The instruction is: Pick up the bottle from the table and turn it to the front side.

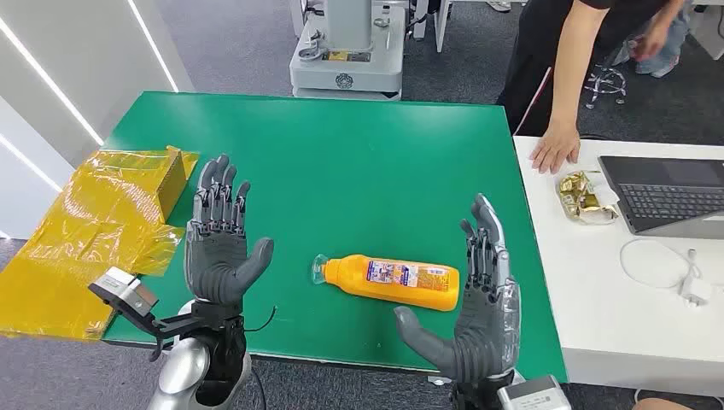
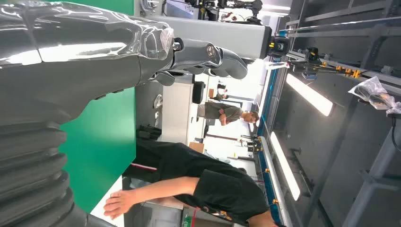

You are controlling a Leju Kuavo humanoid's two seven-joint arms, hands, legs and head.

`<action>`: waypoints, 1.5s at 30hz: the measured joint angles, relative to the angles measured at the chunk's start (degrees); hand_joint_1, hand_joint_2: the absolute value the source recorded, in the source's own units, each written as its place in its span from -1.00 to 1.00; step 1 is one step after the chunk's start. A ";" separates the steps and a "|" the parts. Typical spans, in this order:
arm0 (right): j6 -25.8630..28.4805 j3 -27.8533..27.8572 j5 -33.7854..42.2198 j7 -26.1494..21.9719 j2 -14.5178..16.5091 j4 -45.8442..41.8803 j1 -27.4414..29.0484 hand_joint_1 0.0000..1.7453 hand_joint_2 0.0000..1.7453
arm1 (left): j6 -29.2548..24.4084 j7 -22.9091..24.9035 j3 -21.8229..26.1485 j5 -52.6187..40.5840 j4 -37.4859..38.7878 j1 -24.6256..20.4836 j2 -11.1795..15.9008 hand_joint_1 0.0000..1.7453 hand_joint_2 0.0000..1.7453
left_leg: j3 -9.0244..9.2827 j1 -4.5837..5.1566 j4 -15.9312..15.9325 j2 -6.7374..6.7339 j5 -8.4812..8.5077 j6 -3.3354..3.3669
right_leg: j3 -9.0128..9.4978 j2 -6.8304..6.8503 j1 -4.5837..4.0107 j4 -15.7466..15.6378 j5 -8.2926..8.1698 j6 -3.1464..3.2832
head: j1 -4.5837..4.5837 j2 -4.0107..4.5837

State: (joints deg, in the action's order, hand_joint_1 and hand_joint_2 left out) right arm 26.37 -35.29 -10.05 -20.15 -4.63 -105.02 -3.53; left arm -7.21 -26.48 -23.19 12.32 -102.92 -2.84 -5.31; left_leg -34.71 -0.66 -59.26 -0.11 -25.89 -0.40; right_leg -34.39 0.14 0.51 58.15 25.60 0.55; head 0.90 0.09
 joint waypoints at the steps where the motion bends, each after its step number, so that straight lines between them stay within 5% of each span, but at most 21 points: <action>1: -0.01 0.00 -0.03 0.00 0.03 0.00 0.00 -1.00 1.00 | 0.00 0.00 0.00 0.00 0.00 -0.02 -0.04 -1.00 1.00 | 0.00 0.00 0.00 0.00 0.00 0.00 | 0.00 0.00 0.00 0.00 0.00 0.00 | 0.00 0.00; 13: -0.94 0.87 -2.48 0.87 0.67 0.02 -0.04 -1.00 1.00 | 0.08 0.17 0.00 -0.09 0.19 -0.90 -0.59 -1.00 1.00 | 0.00 0.00 0.00 0.00 0.00 0.00 | 0.00 0.00 0.00 0.00 0.00 0.00 | -0.01 0.00; 24: -13.18 7.16 -25.56 13.24 -0.09 -0.11 -0.93 -1.00 1.00 | 1.09 0.60 0.03 0.34 0.33 -1.95 -0.83 -1.00 1.00 | -0.01 0.01 -0.01 -0.01 0.00 0.00 | 0.00 -0.01 0.01 0.00 -0.01 -0.01 | -0.01 0.00; 32: -32.54 9.08 -36.23 19.22 -6.05 2.97 -7.77 -1.00 1.00 | 1.34 0.75 1.17 0.83 0.33 -3.08 -0.81 -1.00 1.00 | -0.02 0.02 -0.03 -0.02 0.04 0.05 | 0.02 -0.02 0.02 0.00 -0.06 -0.04 | -0.01 0.00; 45: -49.05 1.48 -30.52 15.96 -18.56 18.11 -26.29 -1.00 1.00 | 0.52 0.15 1.86 4.33 1.05 -5.60 -0.35 -1.00 1.00 | -0.11 0.03 -0.11 0.03 0.19 0.23 | 0.02 0.10 0.02 0.00 -0.16 -0.11 | -0.01 0.00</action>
State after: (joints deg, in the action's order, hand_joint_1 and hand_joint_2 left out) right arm -22.68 -33.81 -40.57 -4.20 -23.19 -86.91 -29.82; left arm -6.69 -26.33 -21.33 16.64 -101.88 -8.44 -5.66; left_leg -34.82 -0.63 -59.37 -0.08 -25.71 -0.17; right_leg -34.37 0.24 0.54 58.15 25.44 0.44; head 0.89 0.09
